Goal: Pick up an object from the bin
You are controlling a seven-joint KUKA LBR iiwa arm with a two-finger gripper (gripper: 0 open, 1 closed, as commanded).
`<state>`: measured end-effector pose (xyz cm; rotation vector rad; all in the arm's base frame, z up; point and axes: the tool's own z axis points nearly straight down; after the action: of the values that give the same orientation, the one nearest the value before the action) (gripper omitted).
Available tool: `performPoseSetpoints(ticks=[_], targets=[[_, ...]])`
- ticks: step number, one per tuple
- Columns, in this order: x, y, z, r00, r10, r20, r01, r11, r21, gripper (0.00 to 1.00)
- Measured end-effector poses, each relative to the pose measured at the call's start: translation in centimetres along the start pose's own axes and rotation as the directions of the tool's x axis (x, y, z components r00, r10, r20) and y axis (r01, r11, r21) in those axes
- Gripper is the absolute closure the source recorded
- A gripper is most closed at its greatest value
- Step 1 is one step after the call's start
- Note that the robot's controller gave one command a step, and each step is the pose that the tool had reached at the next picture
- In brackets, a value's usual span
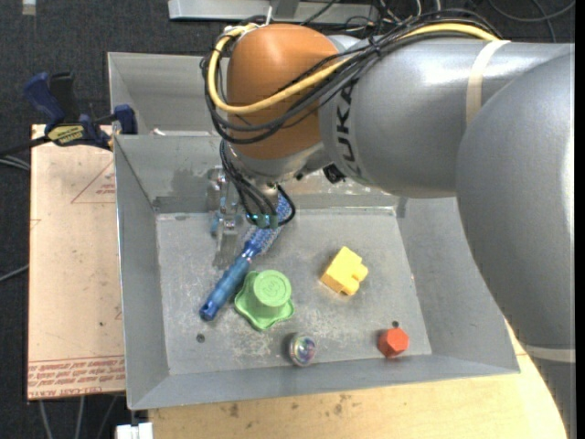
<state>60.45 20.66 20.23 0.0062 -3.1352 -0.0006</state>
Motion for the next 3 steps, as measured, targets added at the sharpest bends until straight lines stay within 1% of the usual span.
performPoseSetpoints(ticks=[1, 2, 3], targets=[[1.4, -4.8, 7.1, 0.934, -0.357, 0.002, 0.357, 0.934, 0.003, 0.0], [0.8, -5.0, 10.8, 0.966, -0.26, 0.012, 0.26, 0.966, 0.001, 0.0], [0.9, -5.1, 11.1, 0.966, -0.258, 0.007, 0.258, 0.966, 0.0, 1.0]])
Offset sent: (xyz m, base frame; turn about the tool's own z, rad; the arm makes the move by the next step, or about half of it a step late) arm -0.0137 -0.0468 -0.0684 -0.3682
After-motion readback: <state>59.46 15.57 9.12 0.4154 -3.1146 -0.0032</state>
